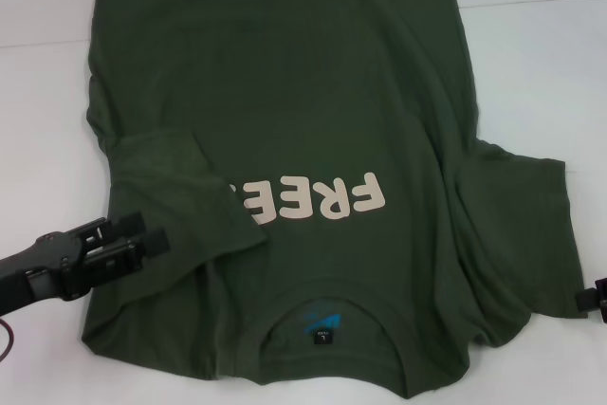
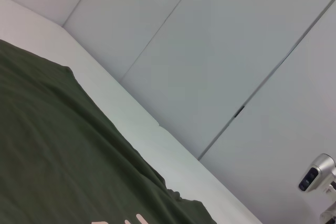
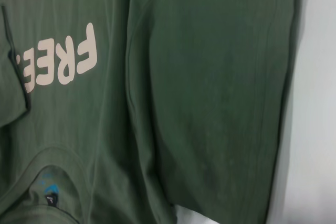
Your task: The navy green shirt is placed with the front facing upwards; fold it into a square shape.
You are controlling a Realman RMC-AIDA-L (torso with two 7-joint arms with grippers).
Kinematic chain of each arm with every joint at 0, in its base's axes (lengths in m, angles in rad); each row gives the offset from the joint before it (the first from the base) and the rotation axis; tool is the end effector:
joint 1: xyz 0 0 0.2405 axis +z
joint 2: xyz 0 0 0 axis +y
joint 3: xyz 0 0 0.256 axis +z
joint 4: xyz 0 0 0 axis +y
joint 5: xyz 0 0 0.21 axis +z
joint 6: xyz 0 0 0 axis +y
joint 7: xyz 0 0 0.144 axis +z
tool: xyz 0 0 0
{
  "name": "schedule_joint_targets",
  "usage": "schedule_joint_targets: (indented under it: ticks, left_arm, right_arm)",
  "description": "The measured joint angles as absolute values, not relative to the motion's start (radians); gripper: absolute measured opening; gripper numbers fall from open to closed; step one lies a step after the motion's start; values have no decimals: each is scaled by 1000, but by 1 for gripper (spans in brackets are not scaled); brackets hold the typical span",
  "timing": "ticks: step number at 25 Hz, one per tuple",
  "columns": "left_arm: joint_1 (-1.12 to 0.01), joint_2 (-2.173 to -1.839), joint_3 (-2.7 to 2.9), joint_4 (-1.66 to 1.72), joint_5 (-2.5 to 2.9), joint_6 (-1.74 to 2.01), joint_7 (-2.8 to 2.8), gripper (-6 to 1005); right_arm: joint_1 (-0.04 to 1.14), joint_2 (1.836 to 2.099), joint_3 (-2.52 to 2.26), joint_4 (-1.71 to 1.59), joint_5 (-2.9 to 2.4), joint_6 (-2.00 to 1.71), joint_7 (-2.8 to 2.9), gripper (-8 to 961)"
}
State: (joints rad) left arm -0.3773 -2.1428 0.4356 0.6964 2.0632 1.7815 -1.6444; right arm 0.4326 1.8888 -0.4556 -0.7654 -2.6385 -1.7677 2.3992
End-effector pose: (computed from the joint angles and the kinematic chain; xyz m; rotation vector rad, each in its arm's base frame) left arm -0.2929 0.2663 0.0091 -2.5238 -1.1978 -1.0210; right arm 0.3762 0.2589 0.0956 -2.0413 2.1494 0.0566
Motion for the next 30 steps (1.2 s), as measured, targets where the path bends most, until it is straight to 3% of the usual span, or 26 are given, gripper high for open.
schedule_joint_targets:
  ticks: [30]
  left_arm:
    - [-372, -2143, 436, 696, 2063, 1775, -1644, 768]
  right_arm:
    - [446, 1899, -454, -755, -2638, -1761, 2401, 609]
